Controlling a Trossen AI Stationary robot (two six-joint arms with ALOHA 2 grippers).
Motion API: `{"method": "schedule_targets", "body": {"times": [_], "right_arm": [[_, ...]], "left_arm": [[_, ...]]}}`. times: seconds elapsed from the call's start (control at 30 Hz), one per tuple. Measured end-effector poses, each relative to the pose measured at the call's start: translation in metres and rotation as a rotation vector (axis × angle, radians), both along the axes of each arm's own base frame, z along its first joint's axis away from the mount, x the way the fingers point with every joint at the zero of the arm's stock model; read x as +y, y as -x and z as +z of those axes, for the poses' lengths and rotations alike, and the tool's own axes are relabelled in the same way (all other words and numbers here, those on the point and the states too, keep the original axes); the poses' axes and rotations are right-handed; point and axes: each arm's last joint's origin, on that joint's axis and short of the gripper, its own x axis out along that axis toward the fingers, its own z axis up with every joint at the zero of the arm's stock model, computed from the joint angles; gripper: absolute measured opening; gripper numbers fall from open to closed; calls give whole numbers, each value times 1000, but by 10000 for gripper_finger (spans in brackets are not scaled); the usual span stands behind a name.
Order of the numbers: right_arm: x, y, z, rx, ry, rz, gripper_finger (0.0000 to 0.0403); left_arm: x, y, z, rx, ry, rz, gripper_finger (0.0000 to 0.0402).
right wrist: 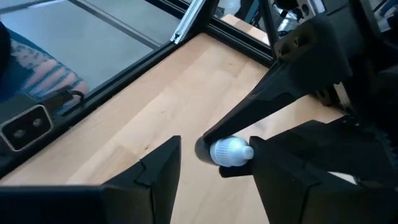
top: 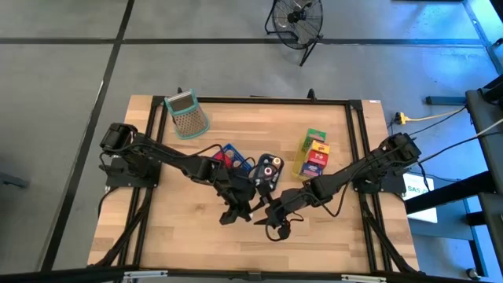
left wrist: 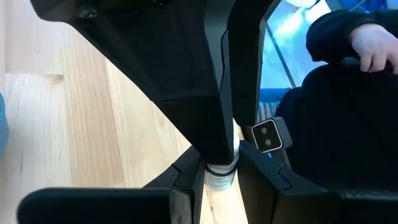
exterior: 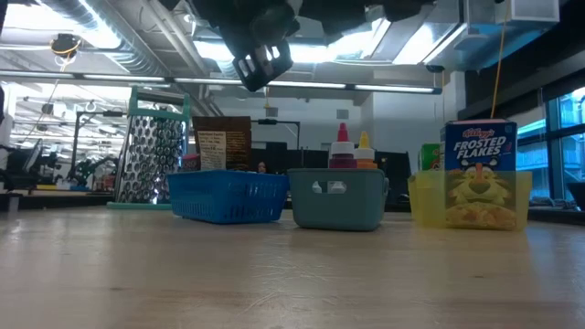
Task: Pick & Place Kitchen Items
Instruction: Put the green food coloring bottle into the green bin
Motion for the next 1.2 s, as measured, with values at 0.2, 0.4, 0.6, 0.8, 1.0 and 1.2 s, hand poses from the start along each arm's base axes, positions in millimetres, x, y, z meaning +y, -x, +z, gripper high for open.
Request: {"method": "schedule_targets", "body": {"times": [0.2, 0.4, 0.6, 0.8, 1.0, 1.2], "right_arm": [[1, 2, -3, 47, -41, 28, 188], [3, 5, -10, 94, -35, 63, 188], [0, 2, -7, 43, 30, -37, 188], [0, 2, -7, 39, 36, -44, 188], [-1, 3, -8, 54, 27, -63, 188], [8, 10, -5, 70, 16, -52, 188]], "left_arm": [[0, 1, -1, 9, -3, 1, 72], [2, -1, 7, -35, -4, 19, 70], [2, 0, 4, -17, -5, 16, 56], [2, 0, 4, -12, -5, 12, 38], [2, 1, 1, 12, -13, 9, 27], [2, 6, -5, 74, -51, -18, 26]]}}
